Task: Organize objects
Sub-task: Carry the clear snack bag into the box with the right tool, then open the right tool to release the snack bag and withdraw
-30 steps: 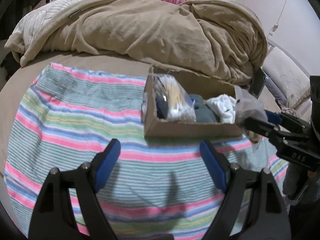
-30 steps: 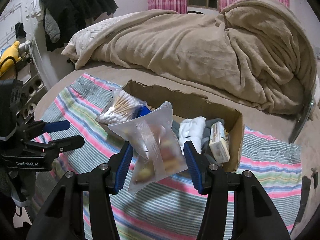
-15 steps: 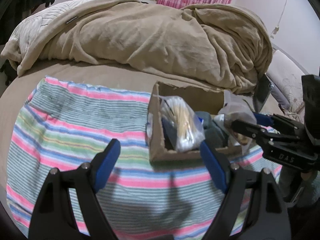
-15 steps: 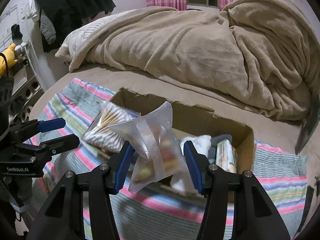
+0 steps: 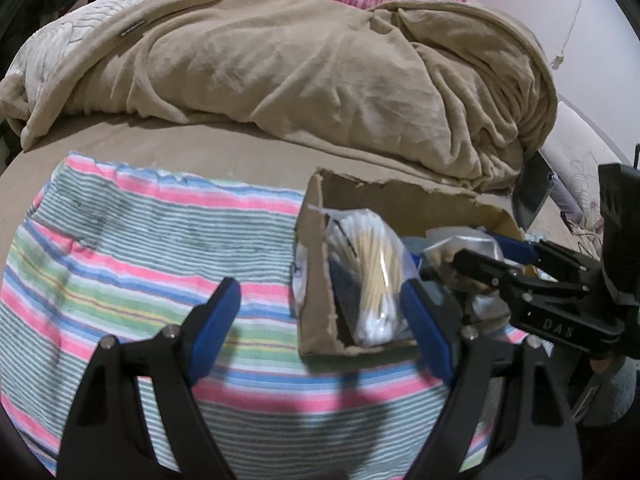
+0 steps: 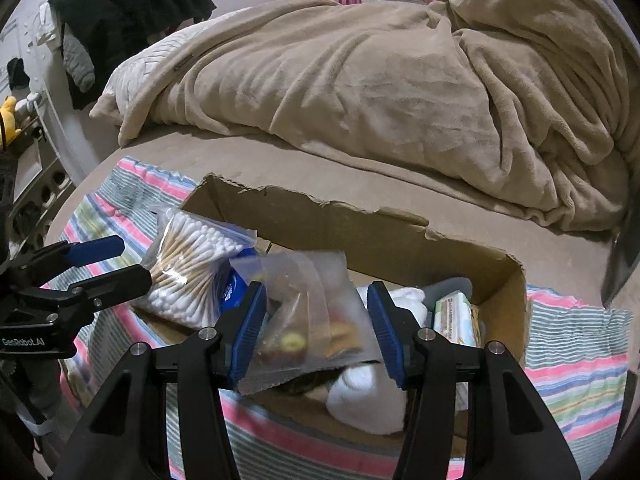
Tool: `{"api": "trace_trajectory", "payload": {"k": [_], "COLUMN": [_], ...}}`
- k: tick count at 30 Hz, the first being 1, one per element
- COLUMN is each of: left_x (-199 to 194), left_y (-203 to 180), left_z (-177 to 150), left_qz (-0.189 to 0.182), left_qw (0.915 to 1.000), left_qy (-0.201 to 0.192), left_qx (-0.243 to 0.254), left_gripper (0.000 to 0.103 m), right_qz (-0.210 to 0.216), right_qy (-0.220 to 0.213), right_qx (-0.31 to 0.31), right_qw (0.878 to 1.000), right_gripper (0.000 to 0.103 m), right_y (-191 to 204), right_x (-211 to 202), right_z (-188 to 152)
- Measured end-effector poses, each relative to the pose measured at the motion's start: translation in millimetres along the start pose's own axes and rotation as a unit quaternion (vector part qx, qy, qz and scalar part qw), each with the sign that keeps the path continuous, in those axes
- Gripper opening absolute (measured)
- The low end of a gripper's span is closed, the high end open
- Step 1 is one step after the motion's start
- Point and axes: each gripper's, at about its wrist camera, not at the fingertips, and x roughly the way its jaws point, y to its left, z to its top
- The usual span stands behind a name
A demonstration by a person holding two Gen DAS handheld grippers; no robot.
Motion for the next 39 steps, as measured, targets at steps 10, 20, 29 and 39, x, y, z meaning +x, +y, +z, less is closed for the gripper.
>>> {"api": "trace_trajectory", "payload": {"k": [10, 20, 29, 39], "left_x": [9, -20, -53, -83], "left_y": [2, -7, -31, -52], "left_z": [-4, -10, -26, -48], "left_qz": [0.008, 0.001, -0.008, 0.002], "left_qw": [0.9998, 1.0, 0.9999, 0.9999], "left_qy": [0.015, 0.004, -0.002, -0.003], "left_qx": [0.0, -0.003, 0.01, 0.014], "left_gripper": [0.084, 0.085, 0.085, 0.085], "right_qz": [0.002, 0.004, 0.002, -0.005], "right_qy": [-0.005, -0.022, -0.027, -0.047], "right_qx": [0.012, 0.02, 0.036, 0.043], "right_qw": [1.0, 1.0, 0.999, 0.998], "right_gripper": [0.068, 0.076, 0.077, 0.077], "right_y": [-3, 3, 4, 6], "right_x": [3, -28, -67, -110], "right_z": [1, -6, -27, -50]}}
